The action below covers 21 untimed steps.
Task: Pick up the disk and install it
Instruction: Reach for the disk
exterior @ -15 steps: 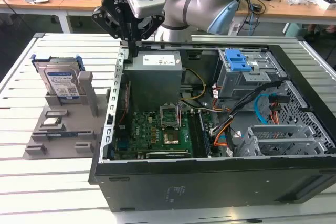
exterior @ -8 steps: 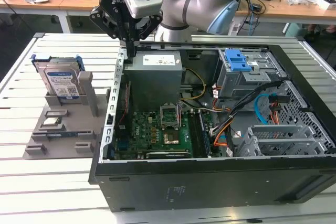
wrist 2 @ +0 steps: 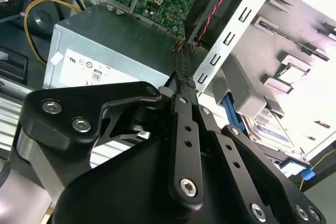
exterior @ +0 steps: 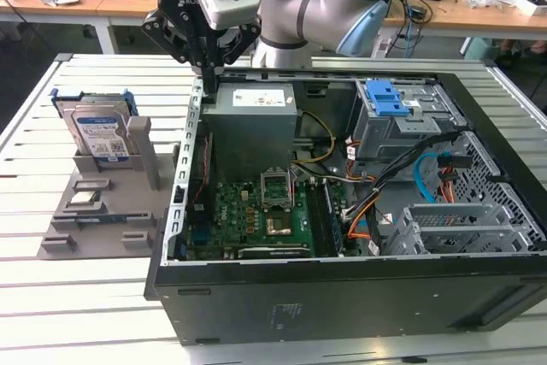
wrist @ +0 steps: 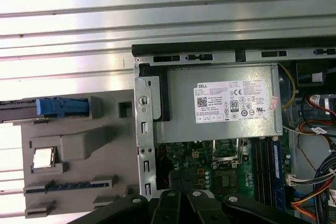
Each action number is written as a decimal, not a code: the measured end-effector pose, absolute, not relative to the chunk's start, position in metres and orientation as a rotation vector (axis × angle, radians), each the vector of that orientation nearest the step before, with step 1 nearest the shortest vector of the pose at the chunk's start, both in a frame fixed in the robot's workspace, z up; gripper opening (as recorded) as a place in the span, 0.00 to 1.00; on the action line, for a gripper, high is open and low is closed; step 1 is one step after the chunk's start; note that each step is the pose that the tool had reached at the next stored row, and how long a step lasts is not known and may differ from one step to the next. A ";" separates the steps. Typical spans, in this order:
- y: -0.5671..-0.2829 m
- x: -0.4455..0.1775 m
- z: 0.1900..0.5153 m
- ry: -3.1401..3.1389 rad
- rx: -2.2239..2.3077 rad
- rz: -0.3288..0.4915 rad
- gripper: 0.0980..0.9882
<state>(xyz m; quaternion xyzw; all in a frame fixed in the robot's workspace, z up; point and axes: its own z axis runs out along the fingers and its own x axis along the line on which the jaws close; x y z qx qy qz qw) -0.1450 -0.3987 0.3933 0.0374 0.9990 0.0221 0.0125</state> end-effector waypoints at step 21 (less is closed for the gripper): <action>-0.399 -0.165 0.393 3.114 0.117 0.069 0.01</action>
